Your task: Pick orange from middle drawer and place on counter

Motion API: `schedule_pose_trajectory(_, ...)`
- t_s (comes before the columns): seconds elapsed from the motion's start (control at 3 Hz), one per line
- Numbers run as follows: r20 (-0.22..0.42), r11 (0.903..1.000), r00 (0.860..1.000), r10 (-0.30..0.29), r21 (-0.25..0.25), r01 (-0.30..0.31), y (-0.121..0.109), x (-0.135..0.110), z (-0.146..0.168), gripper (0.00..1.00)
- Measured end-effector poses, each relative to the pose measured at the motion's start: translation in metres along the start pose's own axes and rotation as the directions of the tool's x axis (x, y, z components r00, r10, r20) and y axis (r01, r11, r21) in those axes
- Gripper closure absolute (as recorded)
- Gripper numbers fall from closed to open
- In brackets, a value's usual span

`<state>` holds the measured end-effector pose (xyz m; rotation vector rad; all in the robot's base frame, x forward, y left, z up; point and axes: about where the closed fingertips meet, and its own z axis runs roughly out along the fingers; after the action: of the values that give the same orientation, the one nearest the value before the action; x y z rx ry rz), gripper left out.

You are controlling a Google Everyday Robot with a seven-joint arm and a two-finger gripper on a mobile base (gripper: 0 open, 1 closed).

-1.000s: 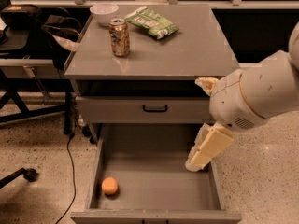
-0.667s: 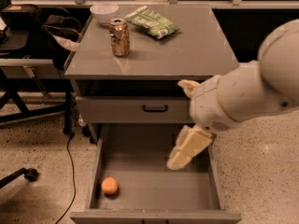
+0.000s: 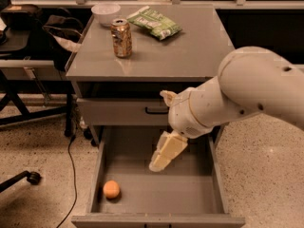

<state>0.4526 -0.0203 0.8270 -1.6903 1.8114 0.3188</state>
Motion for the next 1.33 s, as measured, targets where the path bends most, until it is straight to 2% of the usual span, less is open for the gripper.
schedule_pose_trajectory(0.33,-0.007,0.9972,0.999,0.042,-0.062,-0.043,0.001,0.009,0.058,0.0)
schedule_pose_trajectory(1.0,-0.002,0.9963,0.998,0.063,-0.058,-0.063,0.004,0.015,0.063,0.0)
schedule_pose_trajectory(1.33,0.107,0.9947,0.991,0.082,-0.071,-0.075,0.005,0.018,0.09,0.0)
